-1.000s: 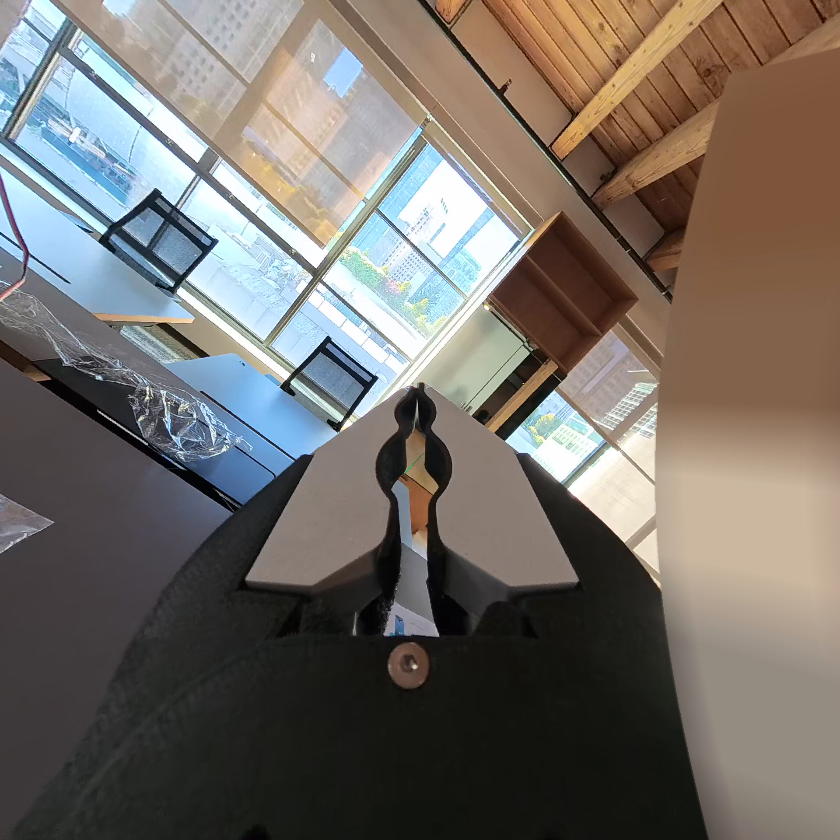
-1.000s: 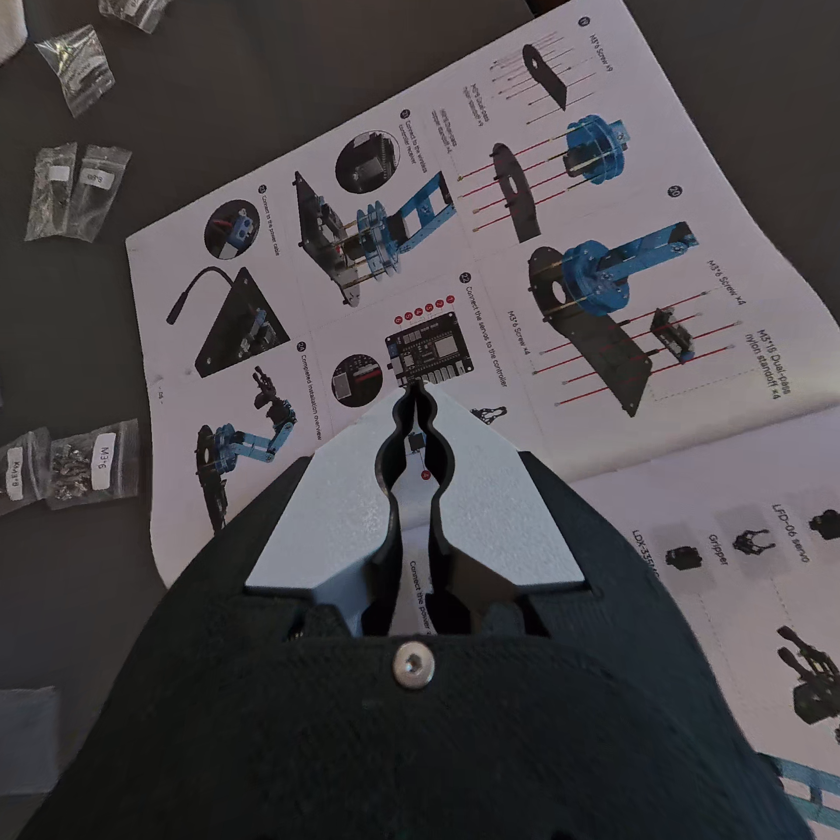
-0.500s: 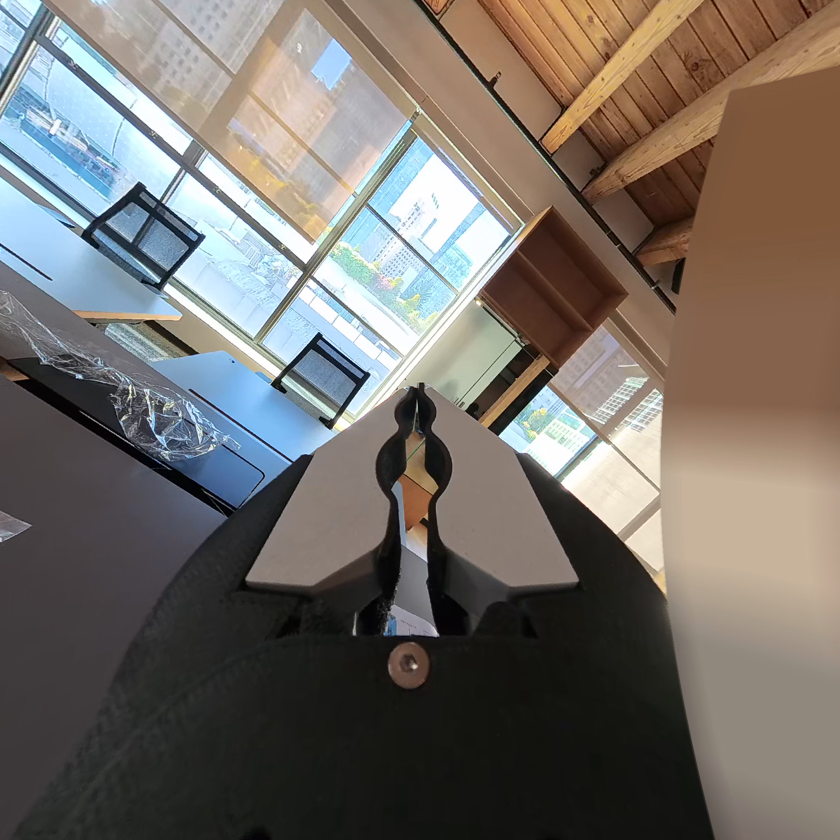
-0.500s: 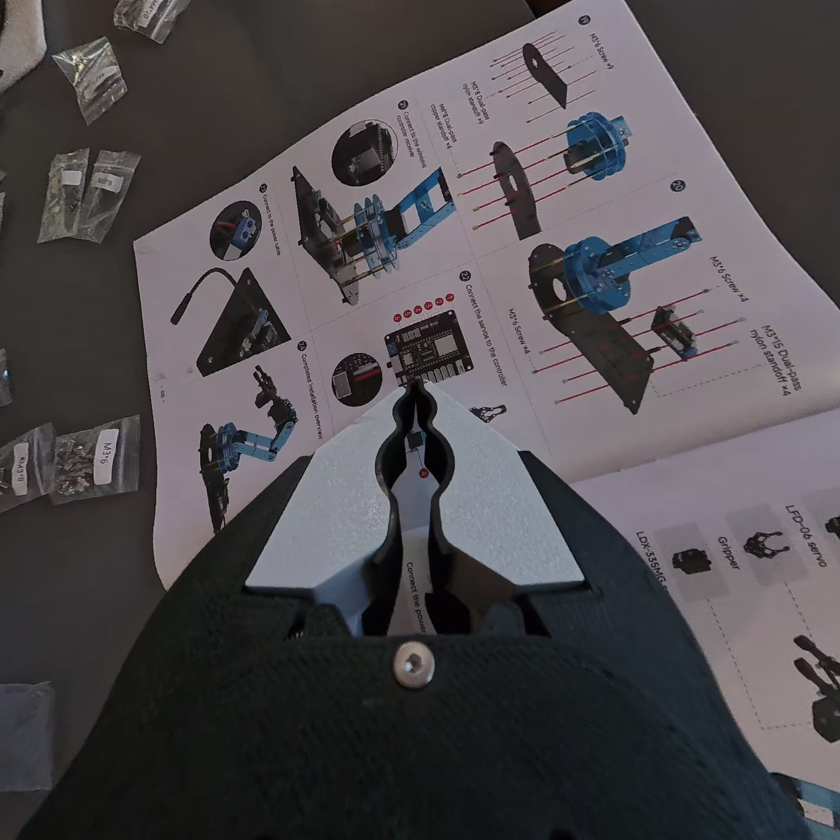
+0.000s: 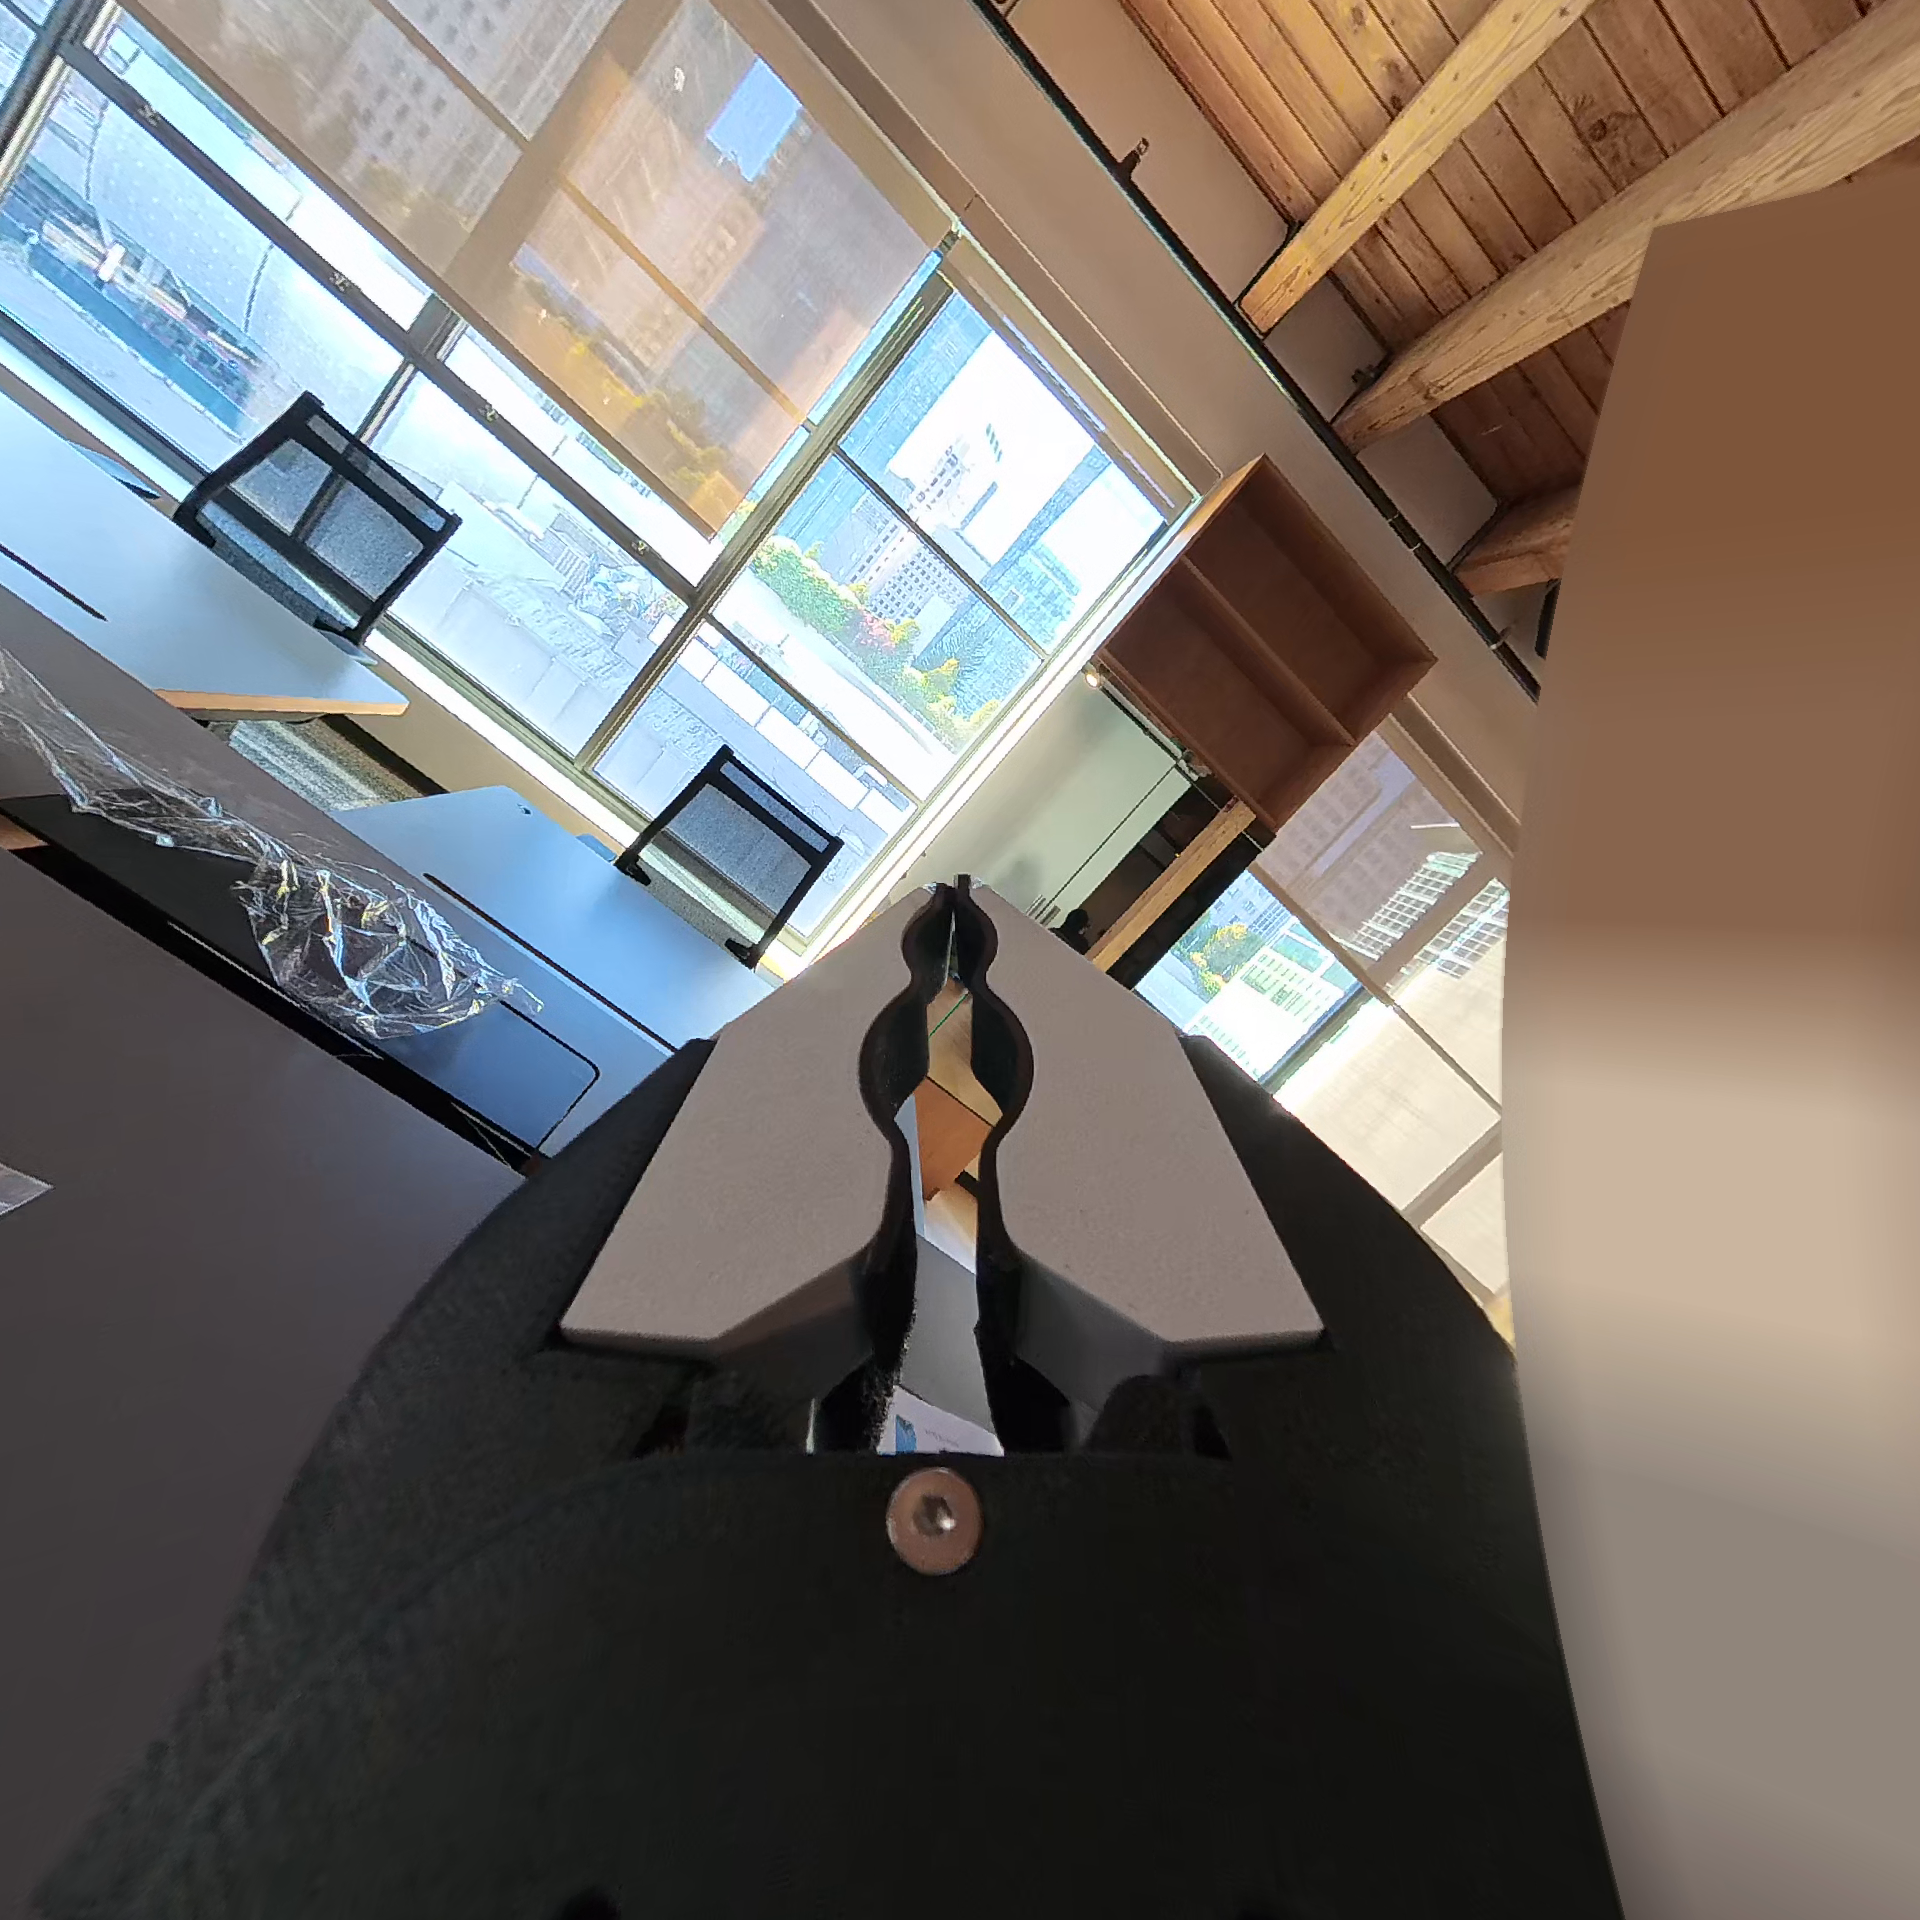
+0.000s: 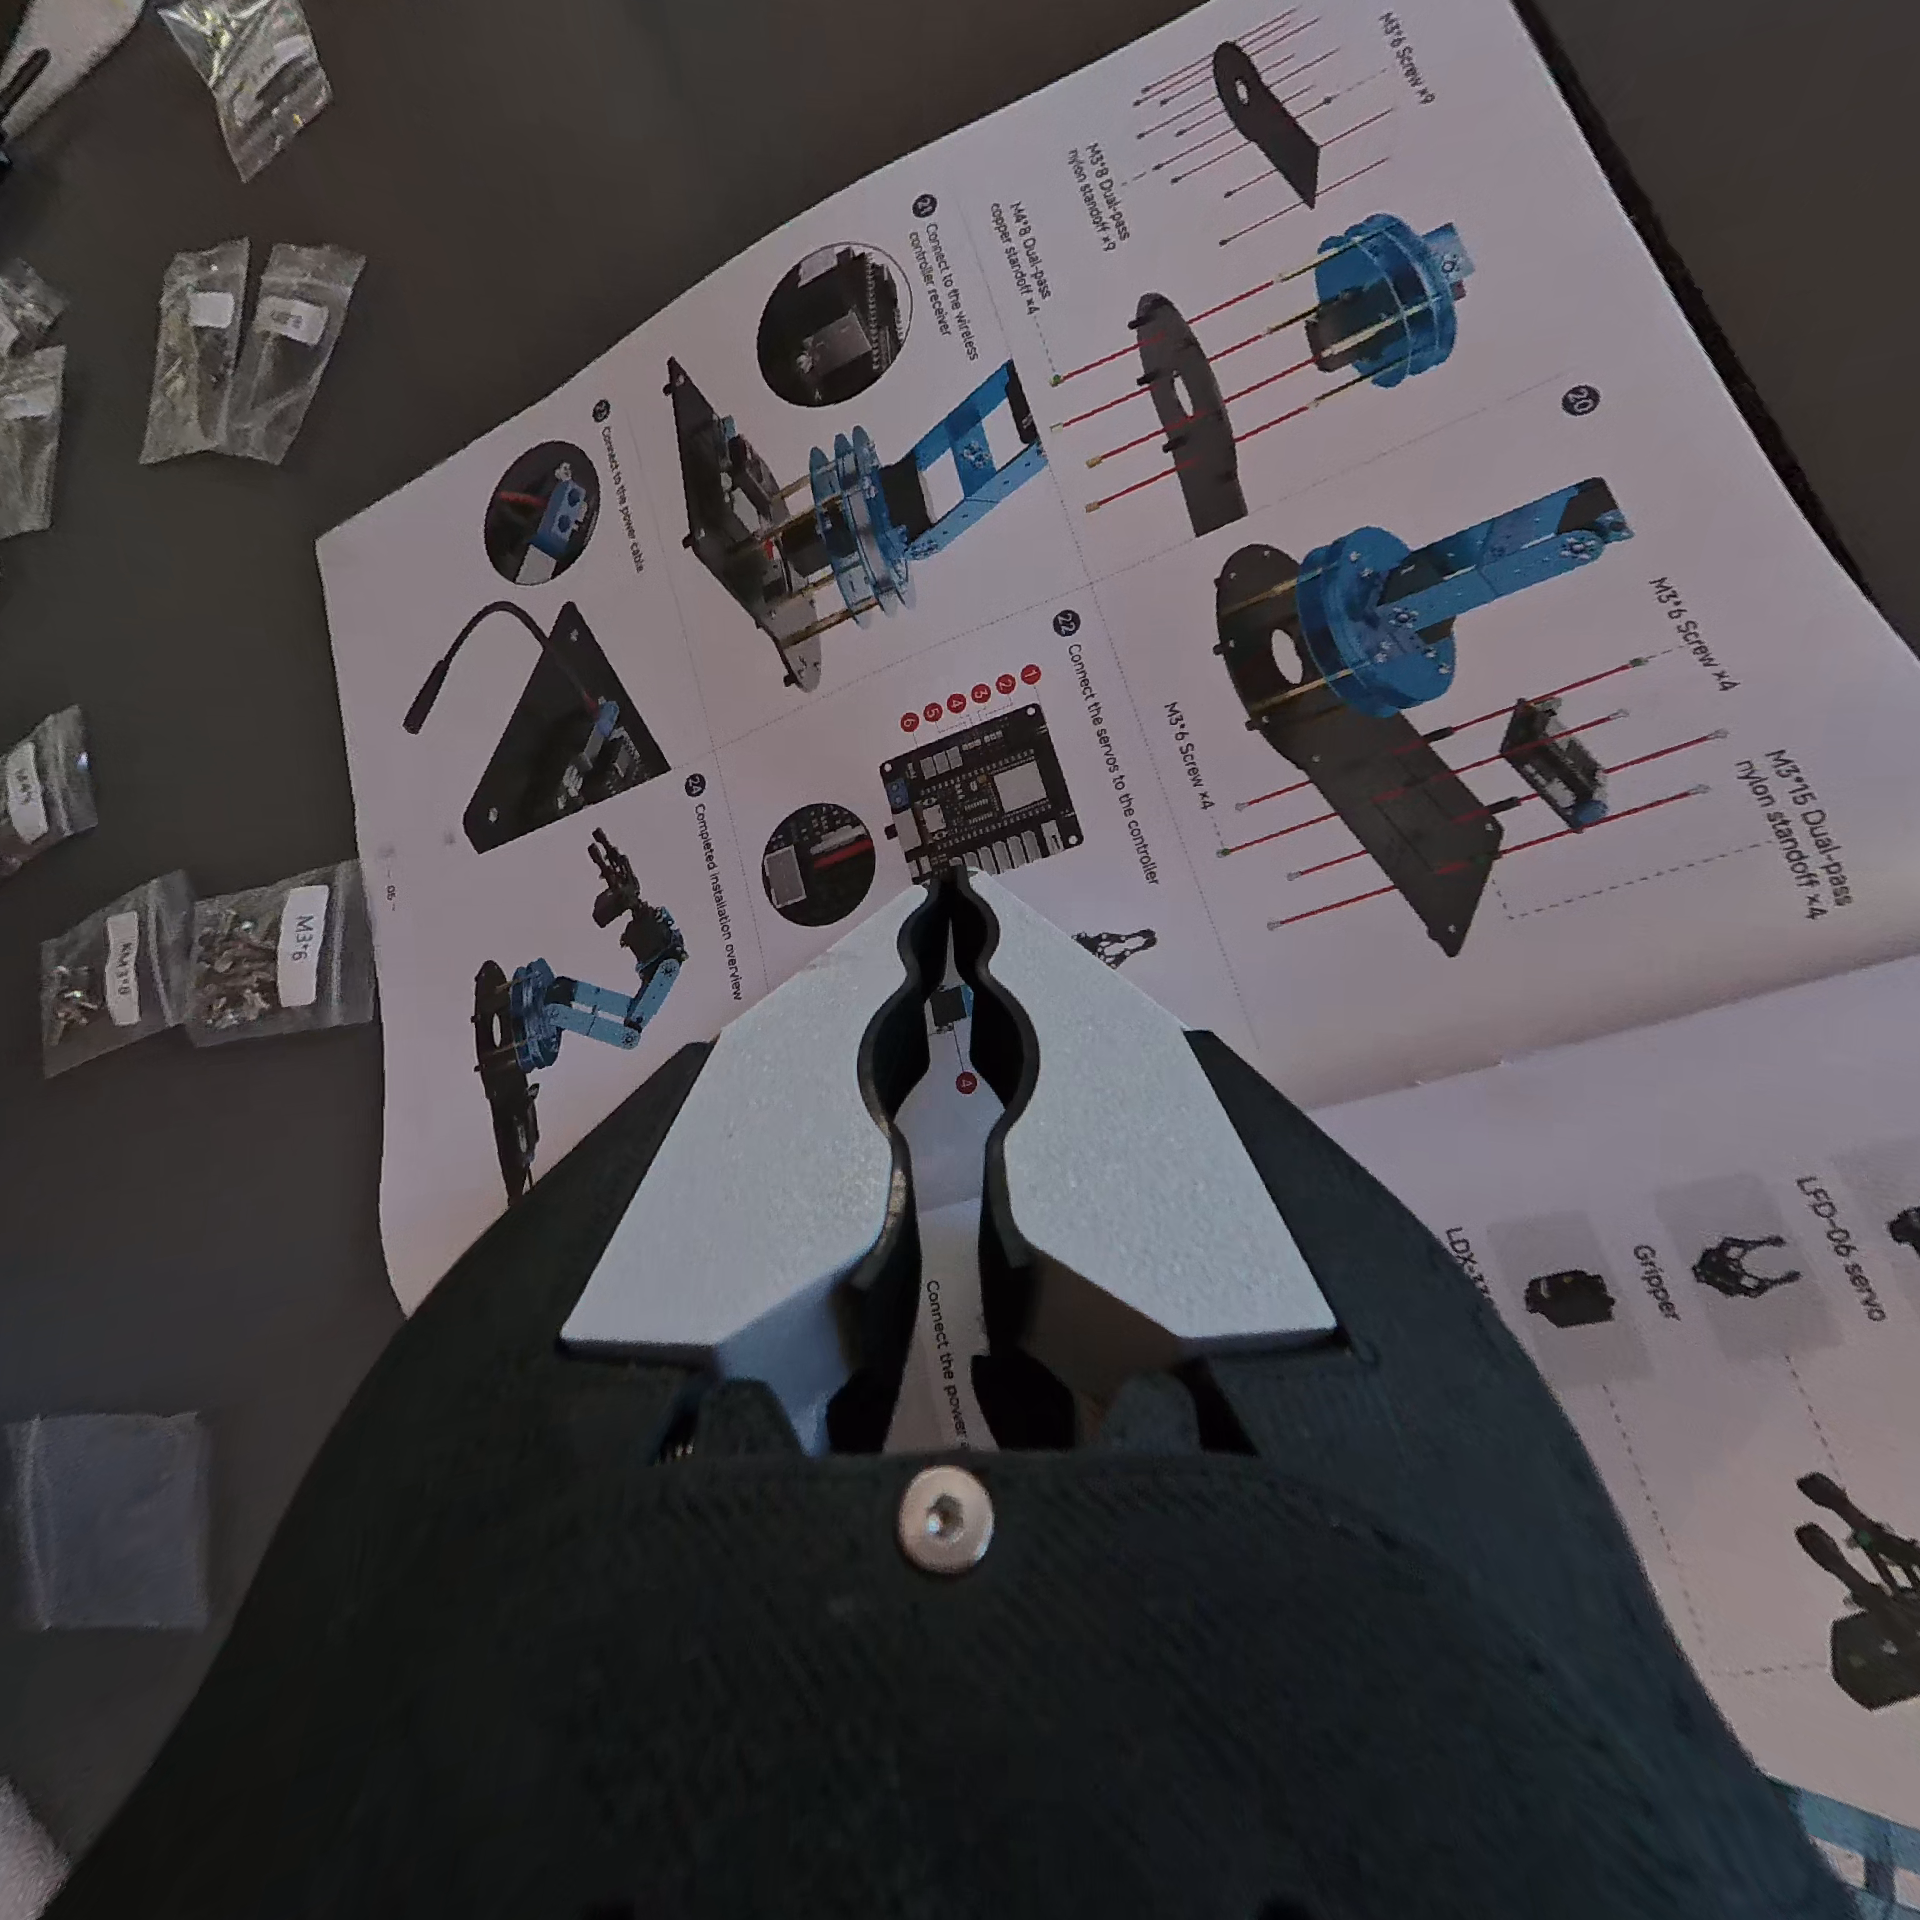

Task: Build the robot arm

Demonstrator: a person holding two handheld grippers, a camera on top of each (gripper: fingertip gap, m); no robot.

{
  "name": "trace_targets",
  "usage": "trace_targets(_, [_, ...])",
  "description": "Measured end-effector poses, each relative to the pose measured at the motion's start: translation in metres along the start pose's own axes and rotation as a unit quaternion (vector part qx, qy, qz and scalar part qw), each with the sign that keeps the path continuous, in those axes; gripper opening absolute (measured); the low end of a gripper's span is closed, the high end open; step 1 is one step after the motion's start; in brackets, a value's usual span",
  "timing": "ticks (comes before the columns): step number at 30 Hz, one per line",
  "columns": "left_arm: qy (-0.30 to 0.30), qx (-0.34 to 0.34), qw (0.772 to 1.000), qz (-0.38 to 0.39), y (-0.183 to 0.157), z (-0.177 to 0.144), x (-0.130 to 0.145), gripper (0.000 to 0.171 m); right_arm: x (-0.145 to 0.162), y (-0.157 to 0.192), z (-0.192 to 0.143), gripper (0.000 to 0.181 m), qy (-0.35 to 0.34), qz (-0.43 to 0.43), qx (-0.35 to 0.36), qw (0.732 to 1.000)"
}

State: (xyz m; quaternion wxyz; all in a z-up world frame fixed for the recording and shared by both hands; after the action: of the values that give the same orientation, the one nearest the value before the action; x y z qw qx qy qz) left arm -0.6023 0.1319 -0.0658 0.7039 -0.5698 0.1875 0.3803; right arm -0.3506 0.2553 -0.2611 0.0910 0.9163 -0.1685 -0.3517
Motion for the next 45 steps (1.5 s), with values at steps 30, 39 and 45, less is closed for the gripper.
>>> trace_targets(30, [0.001, 0.001, 1.000, -0.007, 0.0011, 0.0006, 0.0020, 0.000, 0.0025, 0.0034, -0.0090, 0.000, 0.051, -0.025, -0.013, 0.998])
trace_targets(39, [-0.007, -0.002, 1.000, -0.006, 0.0020, -0.0016, -0.0011, 0.000, 0.0012, 0.0012, -0.0067, 0.000, 0.051, -0.027, -0.012, 0.998])
trace_targets(45, [-0.005, 0.000, 1.000, -0.012, 0.0022, -0.0012, -0.0002, 0.000, 0.0008, 0.0007, -0.0070, 0.000, 0.052, -0.028, -0.011, 0.998])
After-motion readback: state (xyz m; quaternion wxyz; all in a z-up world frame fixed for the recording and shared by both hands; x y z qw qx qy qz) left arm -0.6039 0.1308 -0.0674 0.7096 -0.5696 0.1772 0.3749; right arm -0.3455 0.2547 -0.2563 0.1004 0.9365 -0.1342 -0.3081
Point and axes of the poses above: each gripper's, where its closed fingertips meet, z out along the fingers, x out of its underside, y = z × x across the jaws, the point moved 6 cm from there along -z, back along the fingers
